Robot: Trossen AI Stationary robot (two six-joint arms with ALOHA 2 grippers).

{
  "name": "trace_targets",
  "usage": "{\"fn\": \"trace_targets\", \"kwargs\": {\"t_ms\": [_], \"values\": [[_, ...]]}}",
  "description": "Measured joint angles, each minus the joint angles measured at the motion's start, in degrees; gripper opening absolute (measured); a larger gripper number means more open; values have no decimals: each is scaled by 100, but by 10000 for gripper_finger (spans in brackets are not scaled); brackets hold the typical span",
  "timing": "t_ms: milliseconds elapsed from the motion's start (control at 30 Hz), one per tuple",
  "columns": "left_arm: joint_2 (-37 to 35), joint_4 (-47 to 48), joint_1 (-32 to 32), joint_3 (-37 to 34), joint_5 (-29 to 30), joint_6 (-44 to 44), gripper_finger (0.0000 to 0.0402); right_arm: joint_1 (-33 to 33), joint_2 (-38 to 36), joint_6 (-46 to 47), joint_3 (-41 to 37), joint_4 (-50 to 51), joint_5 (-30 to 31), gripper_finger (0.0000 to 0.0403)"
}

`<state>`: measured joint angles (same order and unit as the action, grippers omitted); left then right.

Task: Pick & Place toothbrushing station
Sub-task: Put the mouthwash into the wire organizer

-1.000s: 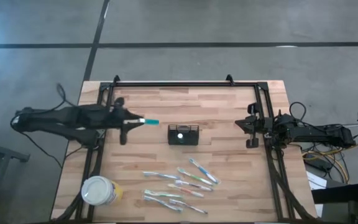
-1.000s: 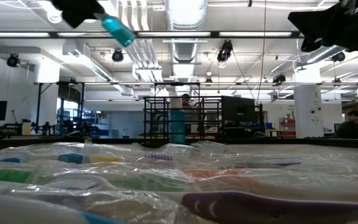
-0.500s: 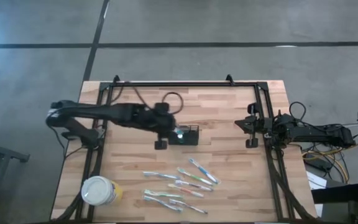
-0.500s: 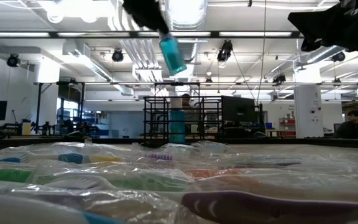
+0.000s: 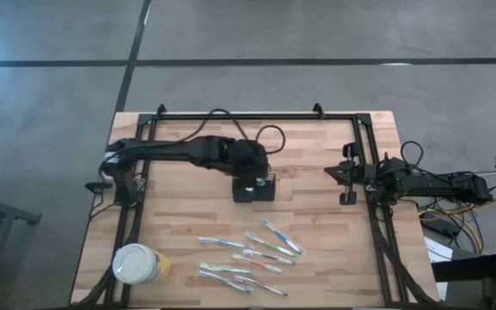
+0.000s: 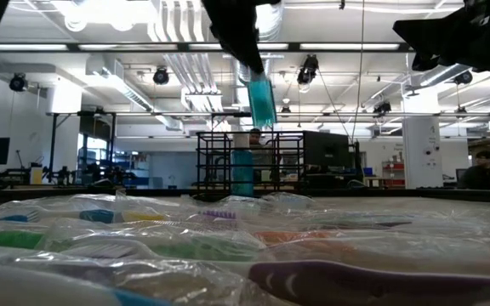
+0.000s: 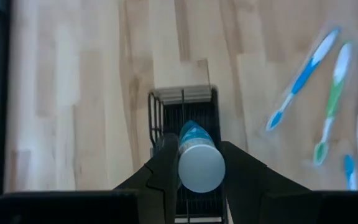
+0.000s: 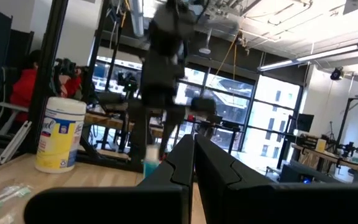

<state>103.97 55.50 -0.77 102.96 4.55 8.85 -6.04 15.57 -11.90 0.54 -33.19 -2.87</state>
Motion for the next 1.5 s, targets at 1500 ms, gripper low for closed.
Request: {"fn": "trace_targets", "kwargs": {"t_ms": [1500], "values": [[213,155,-353,45,-618,187,99,2,-2,-28,0,-11,-1,8]]}}
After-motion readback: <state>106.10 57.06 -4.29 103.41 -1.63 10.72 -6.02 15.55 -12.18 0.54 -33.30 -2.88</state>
